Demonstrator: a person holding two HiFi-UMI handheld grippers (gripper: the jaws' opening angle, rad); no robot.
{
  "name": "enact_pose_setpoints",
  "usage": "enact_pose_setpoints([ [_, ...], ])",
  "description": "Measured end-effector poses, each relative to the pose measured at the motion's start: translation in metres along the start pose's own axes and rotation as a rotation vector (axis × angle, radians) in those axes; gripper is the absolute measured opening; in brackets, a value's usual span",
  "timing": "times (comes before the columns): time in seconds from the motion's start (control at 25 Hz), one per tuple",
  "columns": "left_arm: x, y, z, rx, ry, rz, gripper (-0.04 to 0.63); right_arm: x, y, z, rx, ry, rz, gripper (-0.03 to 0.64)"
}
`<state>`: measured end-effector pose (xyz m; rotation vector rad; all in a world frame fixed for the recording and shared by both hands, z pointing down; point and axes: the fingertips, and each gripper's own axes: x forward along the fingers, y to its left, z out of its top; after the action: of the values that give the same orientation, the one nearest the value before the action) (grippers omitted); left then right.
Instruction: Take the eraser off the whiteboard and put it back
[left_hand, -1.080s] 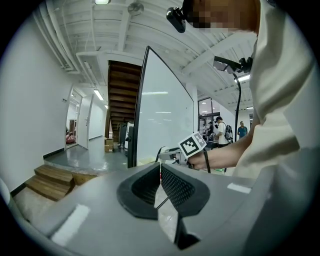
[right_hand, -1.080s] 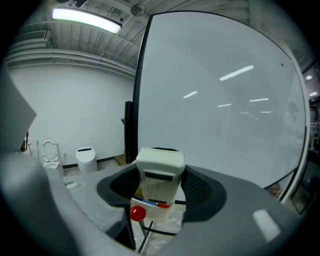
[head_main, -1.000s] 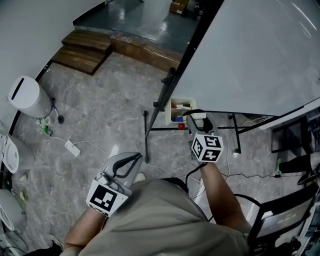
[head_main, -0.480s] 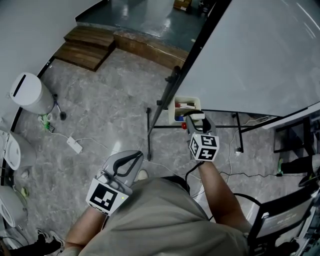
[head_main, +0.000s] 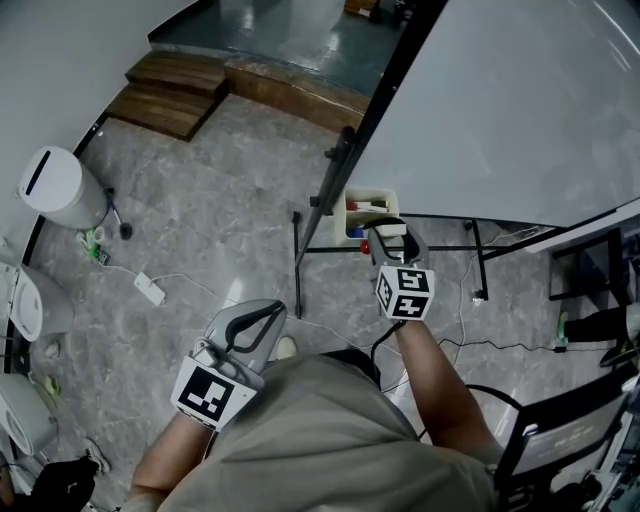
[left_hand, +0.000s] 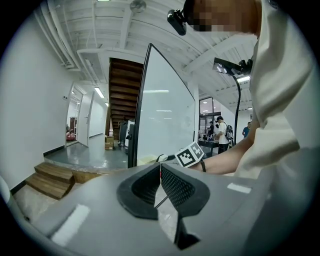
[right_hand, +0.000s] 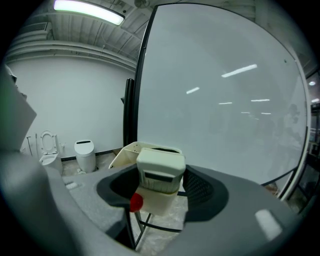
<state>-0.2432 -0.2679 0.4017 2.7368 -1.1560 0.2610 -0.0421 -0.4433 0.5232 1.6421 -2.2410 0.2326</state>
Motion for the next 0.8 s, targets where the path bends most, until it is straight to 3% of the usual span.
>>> enact_pose_setpoints([
  [0.36,0.000,-0.013,0.001,-0.008,-0.002,-0.008,0.012,-0.032,0.001,0.013,-0.027,-0.034,0.014,0.269],
  [0.56,0.003,-0.020,-0.004,-0.033,-0.008,-0.018,0.012,-0.079,0.003,0.024,-0.126,-0.053,0.015,0.269],
  [0.8,0.020,-0.042,-0.010,-0.048,-0.016,-0.062,0.012,-0.141,-0.001,0.021,-0.115,-0.035,0.051,0.268],
])
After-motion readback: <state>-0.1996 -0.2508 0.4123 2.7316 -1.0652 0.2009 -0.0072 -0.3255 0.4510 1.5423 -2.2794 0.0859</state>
